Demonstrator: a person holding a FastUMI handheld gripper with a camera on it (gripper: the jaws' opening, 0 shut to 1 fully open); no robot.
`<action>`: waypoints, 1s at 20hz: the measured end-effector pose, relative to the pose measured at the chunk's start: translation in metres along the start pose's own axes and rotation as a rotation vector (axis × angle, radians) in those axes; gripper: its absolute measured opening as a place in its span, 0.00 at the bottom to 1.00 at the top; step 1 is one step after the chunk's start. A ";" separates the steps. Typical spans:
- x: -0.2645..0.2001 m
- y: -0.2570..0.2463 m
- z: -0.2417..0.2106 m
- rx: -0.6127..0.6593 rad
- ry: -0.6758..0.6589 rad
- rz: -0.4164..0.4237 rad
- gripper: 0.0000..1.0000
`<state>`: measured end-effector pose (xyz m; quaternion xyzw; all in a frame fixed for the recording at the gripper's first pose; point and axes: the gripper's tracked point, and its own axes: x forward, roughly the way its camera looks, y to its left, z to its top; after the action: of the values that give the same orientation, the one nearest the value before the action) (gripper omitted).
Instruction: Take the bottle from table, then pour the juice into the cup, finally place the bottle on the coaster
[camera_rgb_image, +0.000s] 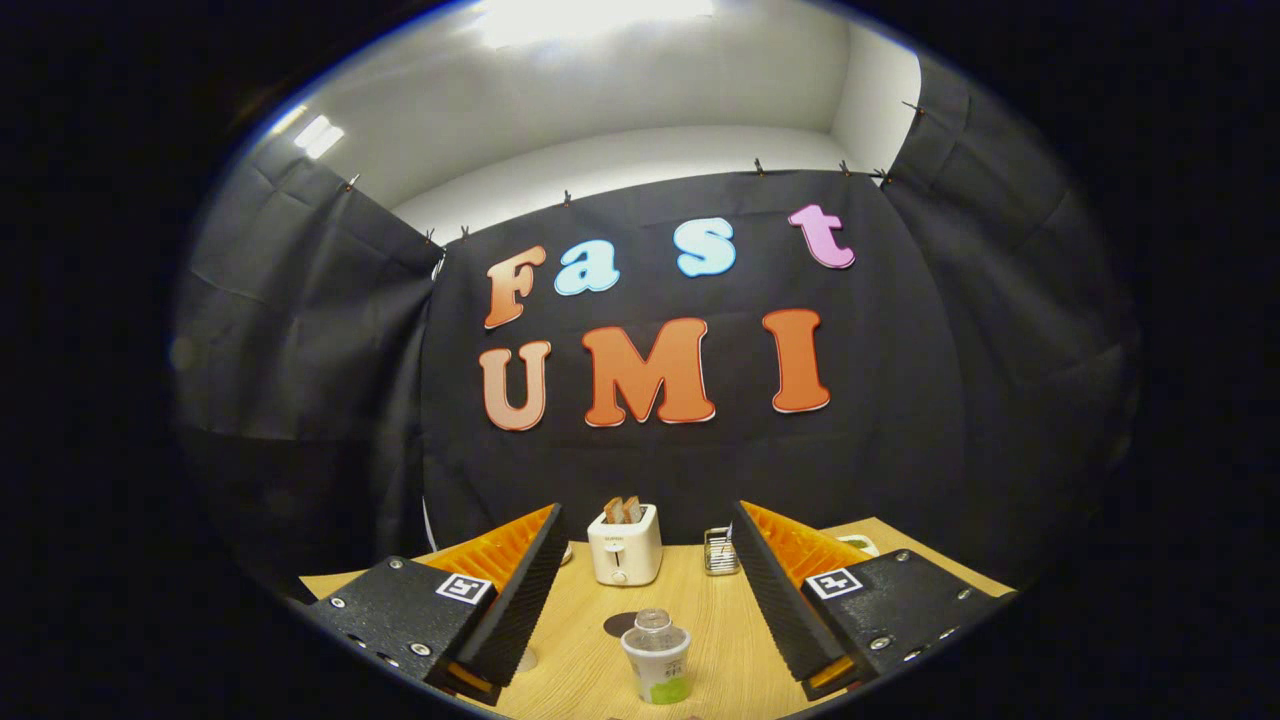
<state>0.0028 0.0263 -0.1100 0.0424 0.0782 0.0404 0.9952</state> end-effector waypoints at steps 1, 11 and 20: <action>0.003 0.000 -0.015 0.007 0.024 0.004 0.98; 0.021 -0.005 -0.134 -0.069 0.176 -0.025 0.98; 0.035 -0.010 -0.198 -0.091 0.276 -0.064 0.97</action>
<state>0.0069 0.0349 -0.3109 -0.0110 0.2137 0.0174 0.9767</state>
